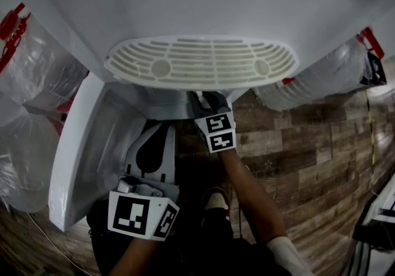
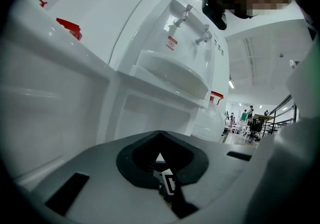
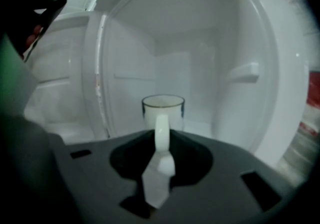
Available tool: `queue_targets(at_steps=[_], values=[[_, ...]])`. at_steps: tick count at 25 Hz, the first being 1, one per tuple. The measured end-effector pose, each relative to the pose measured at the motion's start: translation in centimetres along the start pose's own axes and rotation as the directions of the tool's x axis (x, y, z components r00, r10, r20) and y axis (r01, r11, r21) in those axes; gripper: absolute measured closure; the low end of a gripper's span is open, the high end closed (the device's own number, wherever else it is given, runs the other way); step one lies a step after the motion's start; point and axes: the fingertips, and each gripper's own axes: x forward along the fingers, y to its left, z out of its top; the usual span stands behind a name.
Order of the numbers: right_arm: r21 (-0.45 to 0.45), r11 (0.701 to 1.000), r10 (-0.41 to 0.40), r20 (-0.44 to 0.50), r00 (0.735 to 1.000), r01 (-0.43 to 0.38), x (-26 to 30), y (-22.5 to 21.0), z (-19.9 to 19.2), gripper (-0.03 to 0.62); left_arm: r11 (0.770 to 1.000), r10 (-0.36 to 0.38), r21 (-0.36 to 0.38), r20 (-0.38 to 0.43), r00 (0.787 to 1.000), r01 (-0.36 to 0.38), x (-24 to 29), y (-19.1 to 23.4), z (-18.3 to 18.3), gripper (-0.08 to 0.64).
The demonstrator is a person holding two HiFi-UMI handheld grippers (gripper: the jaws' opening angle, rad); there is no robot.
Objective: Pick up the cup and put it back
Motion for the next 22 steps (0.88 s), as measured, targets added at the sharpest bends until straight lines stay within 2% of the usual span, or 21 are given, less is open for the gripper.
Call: queue_targets(at_steps=[6, 22], values=[[-0.015, 1.0, -0.004, 0.009, 1.0, 0.004, 0.3, 0.0, 0.1, 0.508, 1.0, 0.001, -0.013, -0.002, 1.0, -0.001, 0.1, 0.3, -0.1, 0.554], [-0.001, 1.0, -0.018, 0.017, 1.0, 0.018, -1.2, 0.3, -0.2, 0.518, 1.0, 0.005, -0.024, -0.008, 1.0, -0.005, 0.2, 0.6, -0.3, 0.554]])
